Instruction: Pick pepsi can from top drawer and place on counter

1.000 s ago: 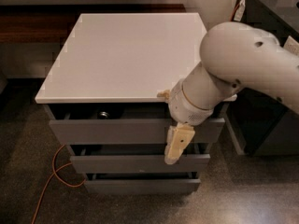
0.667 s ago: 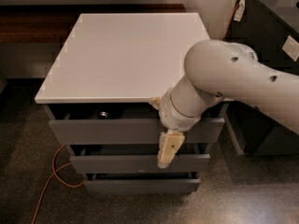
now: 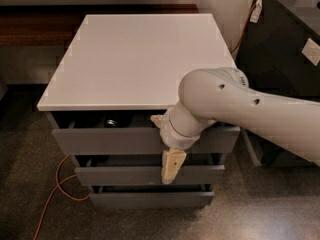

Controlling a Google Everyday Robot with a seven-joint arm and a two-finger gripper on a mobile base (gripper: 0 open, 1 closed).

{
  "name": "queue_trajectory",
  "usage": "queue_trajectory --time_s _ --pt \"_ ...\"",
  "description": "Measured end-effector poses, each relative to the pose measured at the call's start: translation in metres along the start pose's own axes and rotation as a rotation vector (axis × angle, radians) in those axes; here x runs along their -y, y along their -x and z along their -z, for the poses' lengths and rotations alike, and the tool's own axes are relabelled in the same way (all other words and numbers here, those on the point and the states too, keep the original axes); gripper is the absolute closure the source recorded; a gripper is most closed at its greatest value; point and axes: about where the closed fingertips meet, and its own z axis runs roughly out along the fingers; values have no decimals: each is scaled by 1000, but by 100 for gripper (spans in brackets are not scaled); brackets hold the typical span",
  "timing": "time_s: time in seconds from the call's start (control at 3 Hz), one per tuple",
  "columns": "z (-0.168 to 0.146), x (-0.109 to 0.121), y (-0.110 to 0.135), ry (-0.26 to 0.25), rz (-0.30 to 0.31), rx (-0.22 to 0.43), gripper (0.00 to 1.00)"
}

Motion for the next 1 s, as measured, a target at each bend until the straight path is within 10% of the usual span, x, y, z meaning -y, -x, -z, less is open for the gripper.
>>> queue_trajectory --time_s 1.0 --pt "-61 39 -27 -69 -31 -64 0"
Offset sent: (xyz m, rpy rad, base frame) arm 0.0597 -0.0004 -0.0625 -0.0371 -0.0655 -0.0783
